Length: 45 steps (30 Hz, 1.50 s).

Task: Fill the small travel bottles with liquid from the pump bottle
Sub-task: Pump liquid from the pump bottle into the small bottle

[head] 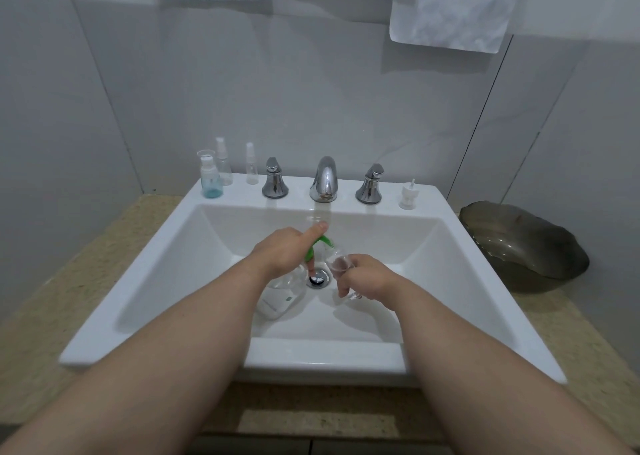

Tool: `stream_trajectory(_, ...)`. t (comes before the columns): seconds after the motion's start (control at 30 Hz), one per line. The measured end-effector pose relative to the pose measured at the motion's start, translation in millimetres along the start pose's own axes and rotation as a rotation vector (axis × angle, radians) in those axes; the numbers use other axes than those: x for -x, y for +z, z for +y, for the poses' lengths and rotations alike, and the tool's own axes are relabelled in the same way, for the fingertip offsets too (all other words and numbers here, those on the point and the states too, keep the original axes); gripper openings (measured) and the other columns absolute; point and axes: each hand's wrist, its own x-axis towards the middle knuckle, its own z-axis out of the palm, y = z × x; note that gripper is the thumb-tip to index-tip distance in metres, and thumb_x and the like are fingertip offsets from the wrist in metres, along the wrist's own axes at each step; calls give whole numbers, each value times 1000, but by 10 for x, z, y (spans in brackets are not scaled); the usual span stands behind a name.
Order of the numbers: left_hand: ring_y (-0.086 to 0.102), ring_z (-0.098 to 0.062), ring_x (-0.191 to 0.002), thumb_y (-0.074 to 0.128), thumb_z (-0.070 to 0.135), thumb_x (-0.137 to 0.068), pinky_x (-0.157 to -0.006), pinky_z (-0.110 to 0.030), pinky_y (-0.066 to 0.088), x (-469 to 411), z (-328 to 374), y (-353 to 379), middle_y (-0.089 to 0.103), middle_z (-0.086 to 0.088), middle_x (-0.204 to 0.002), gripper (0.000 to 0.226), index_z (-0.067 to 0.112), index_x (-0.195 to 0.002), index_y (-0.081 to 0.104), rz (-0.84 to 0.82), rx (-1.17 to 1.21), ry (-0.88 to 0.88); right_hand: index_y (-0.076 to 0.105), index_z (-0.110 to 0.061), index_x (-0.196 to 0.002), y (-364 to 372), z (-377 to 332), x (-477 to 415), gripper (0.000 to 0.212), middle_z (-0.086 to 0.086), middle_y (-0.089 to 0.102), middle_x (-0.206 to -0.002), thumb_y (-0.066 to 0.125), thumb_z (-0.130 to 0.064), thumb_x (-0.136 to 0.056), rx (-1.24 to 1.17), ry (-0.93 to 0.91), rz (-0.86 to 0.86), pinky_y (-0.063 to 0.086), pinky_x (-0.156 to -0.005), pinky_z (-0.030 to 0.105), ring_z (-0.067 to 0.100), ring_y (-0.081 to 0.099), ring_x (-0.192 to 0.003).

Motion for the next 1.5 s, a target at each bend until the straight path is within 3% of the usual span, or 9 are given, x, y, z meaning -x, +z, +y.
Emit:
stream_trajectory(0.23,65,-23,-89,29,83,-83,-102,-47,48,-17,-4,16,73,1,-85,84,19,-58,76,12,11,-12,52,-22,-76,-4,-32,31,26,-3,51,-81,61,3,-76,-1,25,10,39,-58,23,15,47,-71)
stream_trajectory(0.43,65,-23,-89,28,82,-80,-102,-46,48,-34,-4,24,74,1,-82,83,19,-57,76,10,8,-16,55,-16,-101,-7,-78,83,29,-1,60,-91,58,2,-79,-45,73,59,31,-35,13,12,47,-70)
stream_trajectory(0.6,66,-24,-88,29,81,-80,-101,-46,48,-45,-15,33,74,2,-80,82,18,-56,75,10,15,-19,53,-15,-88,-18,-128,133,17,9,67,-90,50,2,-85,-61,63,38,31,-34,10,12,53,-71)
stream_trajectory(0.8,66,-26,-84,29,76,-77,-97,-45,51,-70,-19,45,75,1,-76,77,18,-54,74,11,28,-19,54,-17,-72,-23,-149,141,26,-2,54,-77,50,7,-82,-78,61,51,31,-35,11,11,44,-65)
stream_trajectory(1.0,58,-27,-76,31,59,-80,-92,-51,55,-116,-87,33,77,-3,-77,65,18,-56,75,-8,35,-12,57,-13,-82,-30,-133,105,21,-6,56,-73,47,5,-85,-81,49,39,30,-34,11,12,46,-64)
stream_trajectory(1.13,59,-27,-78,32,62,-83,-94,-48,54,-84,-69,28,75,0,-73,67,18,-57,75,-12,24,-9,59,-19,-83,-28,-97,47,25,-13,57,-70,48,4,-85,-93,51,31,30,-40,13,7,44,-62)
stream_trajectory(1.3,65,-26,-84,30,80,-83,-94,-43,50,-29,-38,10,73,0,-79,81,17,-58,76,19,30,-15,60,-15,-88,-12,-40,24,21,-3,56,-81,57,3,-76,-33,32,34,35,-48,15,12,47,-67)
stream_trajectory(1.43,65,-24,-86,29,82,-86,-97,-43,49,-22,-21,6,72,-1,-84,84,18,-58,77,22,1,-15,62,-17,-104,3,32,-40,40,-1,65,-99,67,-1,-67,-11,23,63,51,-74,28,19,61,-90)
stream_trajectory(1.5,65,-24,-86,28,83,-84,-98,-44,49,-22,-22,6,72,-1,-84,85,18,-58,77,20,0,-21,60,-14,-104,-3,50,-57,40,1,65,-99,66,1,-68,-12,27,84,50,-75,28,18,59,-88)
